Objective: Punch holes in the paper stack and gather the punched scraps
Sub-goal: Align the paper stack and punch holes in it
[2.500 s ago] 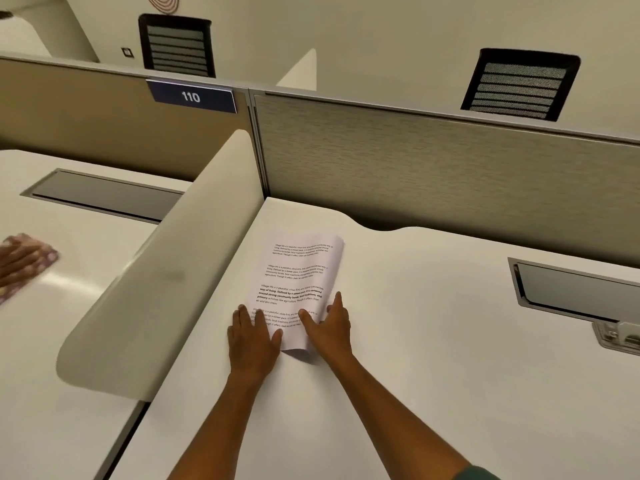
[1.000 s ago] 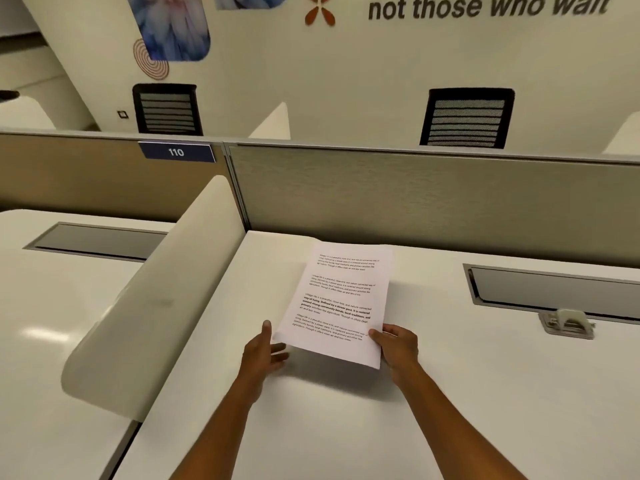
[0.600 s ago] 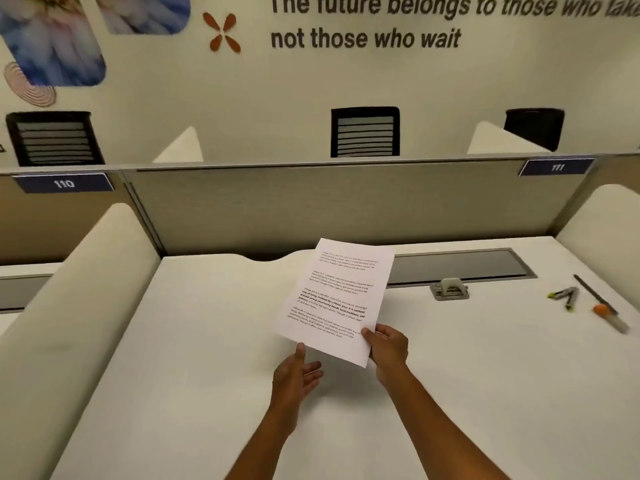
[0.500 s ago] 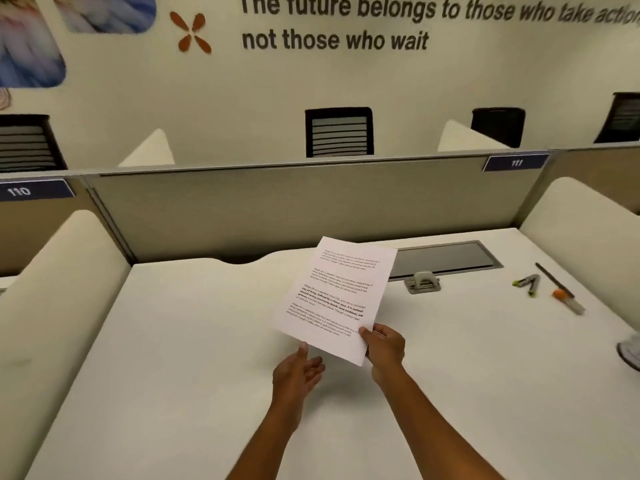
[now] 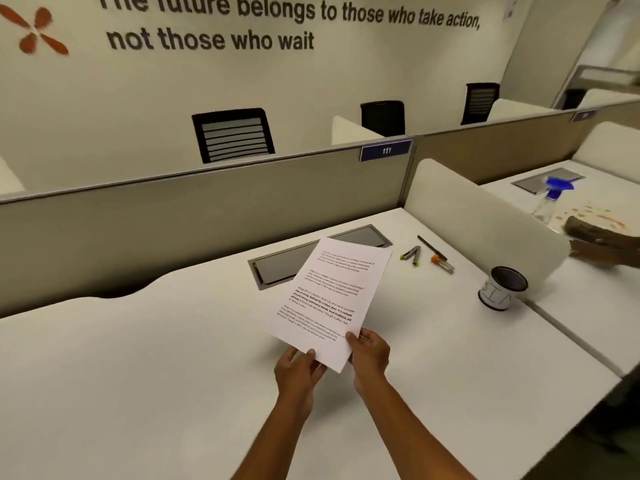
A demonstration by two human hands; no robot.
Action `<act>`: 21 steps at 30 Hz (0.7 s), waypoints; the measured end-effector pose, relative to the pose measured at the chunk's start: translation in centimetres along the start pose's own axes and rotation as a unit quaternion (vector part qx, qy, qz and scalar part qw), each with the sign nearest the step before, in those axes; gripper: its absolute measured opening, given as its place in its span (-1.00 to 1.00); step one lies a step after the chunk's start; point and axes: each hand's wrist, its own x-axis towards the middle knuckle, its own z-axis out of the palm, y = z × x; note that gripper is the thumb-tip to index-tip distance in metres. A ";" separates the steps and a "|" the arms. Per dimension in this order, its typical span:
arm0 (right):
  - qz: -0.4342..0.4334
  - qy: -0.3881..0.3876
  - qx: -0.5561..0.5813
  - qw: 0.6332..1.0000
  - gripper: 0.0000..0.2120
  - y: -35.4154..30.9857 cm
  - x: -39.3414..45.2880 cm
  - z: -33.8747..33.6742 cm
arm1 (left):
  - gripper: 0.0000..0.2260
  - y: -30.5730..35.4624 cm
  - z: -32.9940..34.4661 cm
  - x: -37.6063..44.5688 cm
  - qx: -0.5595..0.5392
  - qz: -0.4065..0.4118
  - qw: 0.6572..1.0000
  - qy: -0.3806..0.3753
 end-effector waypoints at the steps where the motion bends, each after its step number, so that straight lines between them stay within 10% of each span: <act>1: 0.003 -0.002 0.007 1.000 -0.87 0.0 0.5 -0.8 | -0.78 -0.6 0.9 0.2 0.011 0.004 1.000 0.008; 21: 0.143 -0.162 -0.015 0.976 -0.70 3.1 12.2 -12.5 | -0.68 -11.2 9.4 2.8 0.166 0.004 0.976 0.141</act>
